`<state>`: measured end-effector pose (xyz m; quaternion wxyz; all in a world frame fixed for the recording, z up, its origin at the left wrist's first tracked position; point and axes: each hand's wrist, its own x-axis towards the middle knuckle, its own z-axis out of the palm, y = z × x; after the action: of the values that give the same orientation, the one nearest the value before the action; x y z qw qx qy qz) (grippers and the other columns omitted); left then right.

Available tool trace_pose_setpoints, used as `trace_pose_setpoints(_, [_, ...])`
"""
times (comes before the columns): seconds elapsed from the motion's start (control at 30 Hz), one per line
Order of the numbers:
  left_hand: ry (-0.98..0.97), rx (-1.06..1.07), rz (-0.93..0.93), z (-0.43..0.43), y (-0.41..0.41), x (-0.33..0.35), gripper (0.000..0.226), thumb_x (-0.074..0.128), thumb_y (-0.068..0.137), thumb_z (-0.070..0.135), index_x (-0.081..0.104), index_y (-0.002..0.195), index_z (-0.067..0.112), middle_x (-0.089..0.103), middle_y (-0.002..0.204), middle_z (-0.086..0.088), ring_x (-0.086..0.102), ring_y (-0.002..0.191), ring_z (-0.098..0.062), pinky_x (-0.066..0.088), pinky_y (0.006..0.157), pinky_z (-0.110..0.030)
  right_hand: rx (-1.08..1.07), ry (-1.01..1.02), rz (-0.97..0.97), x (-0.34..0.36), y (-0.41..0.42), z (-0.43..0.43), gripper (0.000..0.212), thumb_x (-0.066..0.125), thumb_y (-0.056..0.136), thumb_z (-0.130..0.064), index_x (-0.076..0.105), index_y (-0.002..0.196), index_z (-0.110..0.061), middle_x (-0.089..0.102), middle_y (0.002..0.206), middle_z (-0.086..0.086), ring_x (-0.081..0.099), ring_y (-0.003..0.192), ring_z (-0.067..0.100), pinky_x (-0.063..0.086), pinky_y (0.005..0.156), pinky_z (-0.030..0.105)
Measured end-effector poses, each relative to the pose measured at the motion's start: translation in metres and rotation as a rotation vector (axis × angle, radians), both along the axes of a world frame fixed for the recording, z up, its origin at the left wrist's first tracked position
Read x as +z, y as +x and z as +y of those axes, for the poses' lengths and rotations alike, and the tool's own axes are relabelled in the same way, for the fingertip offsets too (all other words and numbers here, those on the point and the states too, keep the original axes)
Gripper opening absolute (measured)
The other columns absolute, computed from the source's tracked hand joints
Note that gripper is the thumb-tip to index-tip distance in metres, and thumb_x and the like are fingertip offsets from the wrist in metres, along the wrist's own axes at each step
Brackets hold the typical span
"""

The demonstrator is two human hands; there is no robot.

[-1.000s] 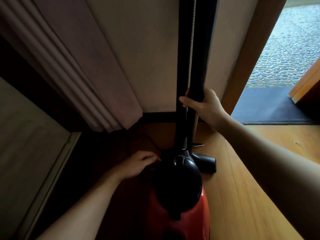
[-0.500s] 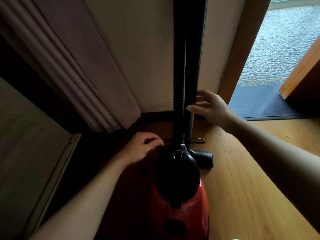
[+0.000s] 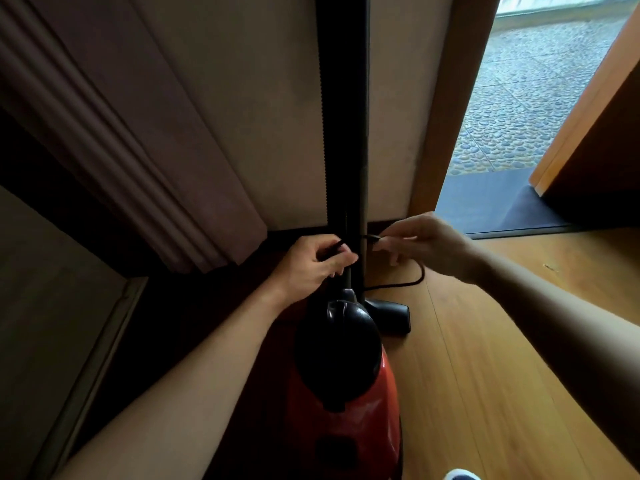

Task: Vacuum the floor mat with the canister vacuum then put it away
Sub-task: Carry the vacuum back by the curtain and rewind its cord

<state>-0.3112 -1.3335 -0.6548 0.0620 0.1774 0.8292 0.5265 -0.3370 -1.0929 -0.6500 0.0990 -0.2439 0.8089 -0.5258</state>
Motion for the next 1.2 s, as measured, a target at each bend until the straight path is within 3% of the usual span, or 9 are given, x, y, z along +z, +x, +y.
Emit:
trace_pose_setpoints(0.13, [-0.082, 0.009, -0.075, -0.038, 0.008, -0.022, 0.013, 0.063, 0.095, 0.016, 0.072, 0.089, 0.008, 0.070, 0.078, -0.004, 0.065, 0.079, -0.008, 0.047, 0.081, -0.016, -0.155, -0.183, -0.172, 0.005, -0.001, 0.041, 0.025, 0.069, 0.092, -0.029, 0.077, 0.089, -0.006, 0.063, 0.072, 0.009, 0.058, 0.067, 0.017, 0.047, 0.064, 0.027])
trace_pose_setpoints(0.3, [-0.105, 0.031, -0.040, -0.044, 0.006, -0.026, 0.017, 0.059, 0.098, 0.016, 0.075, 0.092, 0.012, 0.063, 0.070, -0.002, 0.061, 0.073, -0.011, 0.046, 0.078, -0.025, -0.134, -0.024, -0.203, -0.003, 0.000, 0.046, 0.054, 0.062, 0.093, -0.050, 0.068, 0.082, 0.002, 0.049, 0.056, 0.004, 0.047, 0.047, 0.013, 0.038, 0.050, 0.023])
trace_pose_setpoints(0.4, [-0.084, -0.031, 0.023, -0.022, -0.001, -0.008, 0.017, 0.059, 0.098, 0.016, 0.075, 0.094, 0.013, 0.062, 0.070, 0.005, 0.057, 0.068, -0.007, 0.046, 0.069, -0.025, -0.013, 0.003, -0.179, 0.011, -0.005, 0.022, 0.044, 0.058, 0.091, -0.045, 0.071, 0.103, -0.005, 0.058, 0.060, -0.003, 0.055, 0.053, 0.009, 0.047, 0.051, 0.022])
trace_pose_setpoints(0.57, [-0.038, -0.017, 0.000, -0.010, -0.010, 0.000, 0.011, 0.065, 0.094, 0.022, 0.075, 0.094, 0.018, 0.069, 0.080, 0.005, 0.062, 0.076, -0.006, 0.049, 0.075, -0.023, 0.101, 0.220, 0.160, 0.031, -0.018, -0.003, 0.023, 0.058, 0.091, -0.041, 0.074, 0.094, -0.025, 0.071, 0.080, -0.010, 0.068, 0.070, 0.008, 0.050, 0.057, 0.017])
trace_pose_setpoints(0.63, [-0.045, 0.010, -0.070, -0.021, -0.008, -0.007, 0.008, 0.068, 0.092, 0.017, 0.074, 0.098, 0.019, 0.073, 0.089, 0.005, 0.067, 0.086, -0.004, 0.050, 0.082, -0.022, 0.070, 0.211, 0.166, 0.027, -0.021, 0.005, 0.016, 0.060, 0.092, -0.039, 0.073, 0.092, -0.031, 0.072, 0.082, -0.018, 0.069, 0.077, 0.006, 0.049, 0.063, 0.013])
trace_pose_setpoints(0.77, [0.002, 0.055, -0.136, -0.023, -0.003, -0.016, 0.017, 0.073, 0.087, 0.007, 0.073, 0.101, 0.017, 0.073, 0.089, 0.003, 0.068, 0.079, -0.003, 0.054, 0.069, -0.022, 0.028, 0.275, 0.047, 0.009, -0.014, 0.021, 0.015, 0.062, 0.098, -0.019, 0.070, 0.086, -0.023, 0.065, 0.068, -0.018, 0.062, 0.064, -0.005, 0.046, 0.053, 0.011])
trace_pose_setpoints(1.0, [-0.062, 0.084, -0.096, 0.015, -0.011, -0.032, 0.022, 0.081, 0.080, 0.021, 0.073, 0.100, 0.021, 0.073, 0.091, 0.006, 0.069, 0.082, -0.006, 0.056, 0.072, -0.020, 0.166, 0.436, 0.098, -0.006, -0.009, -0.003, 0.016, 0.062, 0.099, -0.018, 0.074, 0.105, -0.010, 0.066, 0.085, -0.011, 0.063, 0.074, -0.005, 0.047, 0.059, 0.013])
trace_pose_setpoints(1.1, [0.080, 0.311, -0.104, 0.004, -0.014, -0.051, 0.002, 0.070, 0.091, 0.022, 0.069, 0.091, 0.023, 0.070, 0.086, 0.001, 0.069, 0.078, -0.016, 0.057, 0.067, -0.028, 0.066, 0.480, 0.040, -0.021, -0.013, 0.007, 0.014, 0.062, 0.099, -0.021, 0.073, 0.092, -0.017, 0.061, 0.077, -0.014, 0.060, 0.065, -0.006, 0.045, 0.056, 0.012])
trace_pose_setpoints(1.2, [-0.005, 0.494, -0.042, -0.026, -0.018, -0.076, 0.012, 0.068, 0.092, 0.023, 0.066, 0.083, 0.032, 0.068, 0.081, 0.005, 0.067, 0.075, -0.016, 0.056, 0.070, -0.035, -0.057, 0.572, 0.003, -0.046, -0.011, 0.014, 0.019, 0.060, 0.101, -0.020, 0.068, 0.084, -0.025, 0.059, 0.077, -0.011, 0.058, 0.066, 0.003, 0.046, 0.061, 0.023])
